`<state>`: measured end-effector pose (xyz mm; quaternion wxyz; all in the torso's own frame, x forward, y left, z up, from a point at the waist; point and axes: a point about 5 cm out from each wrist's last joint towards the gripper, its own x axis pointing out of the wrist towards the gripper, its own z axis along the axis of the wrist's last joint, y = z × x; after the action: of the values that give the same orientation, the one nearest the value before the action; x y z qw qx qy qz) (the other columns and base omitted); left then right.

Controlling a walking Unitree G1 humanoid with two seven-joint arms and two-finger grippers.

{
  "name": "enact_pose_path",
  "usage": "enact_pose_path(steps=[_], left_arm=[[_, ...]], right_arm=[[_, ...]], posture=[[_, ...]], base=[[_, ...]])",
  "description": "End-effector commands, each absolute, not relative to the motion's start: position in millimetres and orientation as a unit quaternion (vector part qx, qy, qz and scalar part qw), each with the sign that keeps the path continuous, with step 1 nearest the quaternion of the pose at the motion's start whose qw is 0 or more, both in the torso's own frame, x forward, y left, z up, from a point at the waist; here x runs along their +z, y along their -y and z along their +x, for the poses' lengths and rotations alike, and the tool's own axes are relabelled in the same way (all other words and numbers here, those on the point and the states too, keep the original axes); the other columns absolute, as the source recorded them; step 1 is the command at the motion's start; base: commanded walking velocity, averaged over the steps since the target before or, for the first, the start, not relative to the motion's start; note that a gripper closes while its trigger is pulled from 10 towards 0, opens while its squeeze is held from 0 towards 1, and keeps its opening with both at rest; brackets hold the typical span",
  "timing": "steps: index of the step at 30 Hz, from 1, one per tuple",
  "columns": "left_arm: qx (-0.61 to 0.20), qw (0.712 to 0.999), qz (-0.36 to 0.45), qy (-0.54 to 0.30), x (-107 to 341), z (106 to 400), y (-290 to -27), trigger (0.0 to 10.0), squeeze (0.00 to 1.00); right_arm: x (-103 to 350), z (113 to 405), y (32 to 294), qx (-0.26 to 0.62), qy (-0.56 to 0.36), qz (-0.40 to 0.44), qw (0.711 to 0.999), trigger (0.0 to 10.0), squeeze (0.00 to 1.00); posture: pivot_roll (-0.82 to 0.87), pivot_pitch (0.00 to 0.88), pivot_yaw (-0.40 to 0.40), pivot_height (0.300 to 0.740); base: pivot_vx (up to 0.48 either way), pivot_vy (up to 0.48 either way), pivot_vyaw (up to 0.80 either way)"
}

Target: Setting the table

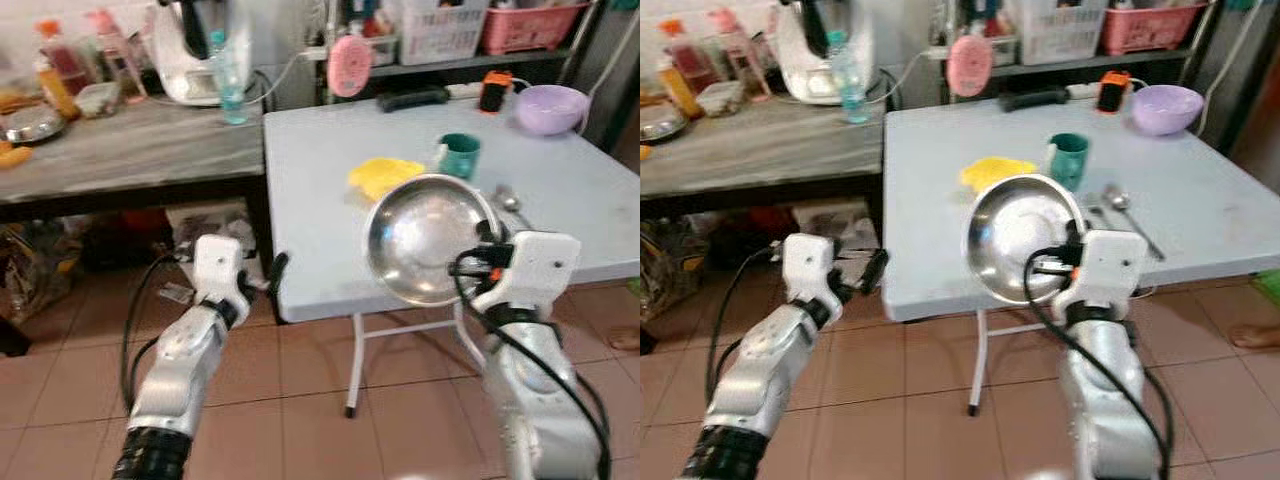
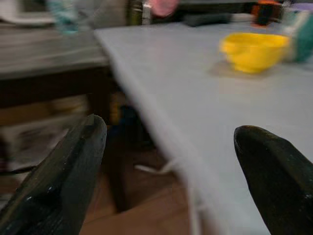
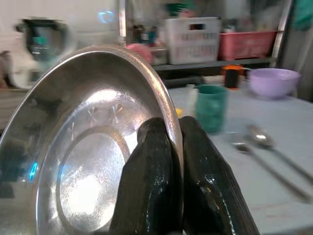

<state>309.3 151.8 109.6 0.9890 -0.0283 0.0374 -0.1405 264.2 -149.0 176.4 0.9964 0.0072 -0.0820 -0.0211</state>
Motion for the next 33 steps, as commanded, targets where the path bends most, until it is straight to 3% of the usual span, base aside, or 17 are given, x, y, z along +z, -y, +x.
enact_pose_path(steps=[1,17,29,33], left_arm=[[-0.153,0.988,-0.026,-0.027,114.8,310.9,-143.9,10.0,0.0],[-0.15,0.988,-0.023,-0.021,116.4,311.6,-141.9,10.0,0.0],[-0.149,0.988,-0.022,-0.022,115.6,312.6,-141.0,10.0,0.0],[-0.139,0.99,-0.011,-0.012,117.7,312.9,-142.4,10.0,0.0]], right_arm=[[184.1,264.1,155.1,-0.034,0.102,0.002,0.994,10.0,0.0],[184.6,265.6,154.6,-0.027,0.107,-0.013,0.994,10.0,0.0],[183.5,266.9,155.8,-0.028,0.105,-0.016,0.994,10.0,0.0],[183.5,267.3,156.1,-0.028,0.106,-0.016,0.994,10.0,0.0]], posture=[[-0.14,0.021,0.086,0.74],[-0.13,0.022,0.085,0.74],[-0.14,0.015,0.082,0.74],[-0.13,0.014,0.081,0.74]], base=[[0.0,0.48,0.0],[0.0,0.48,0.0],[0.0,0.48,0.55],[0.0,0.0,0.0]])
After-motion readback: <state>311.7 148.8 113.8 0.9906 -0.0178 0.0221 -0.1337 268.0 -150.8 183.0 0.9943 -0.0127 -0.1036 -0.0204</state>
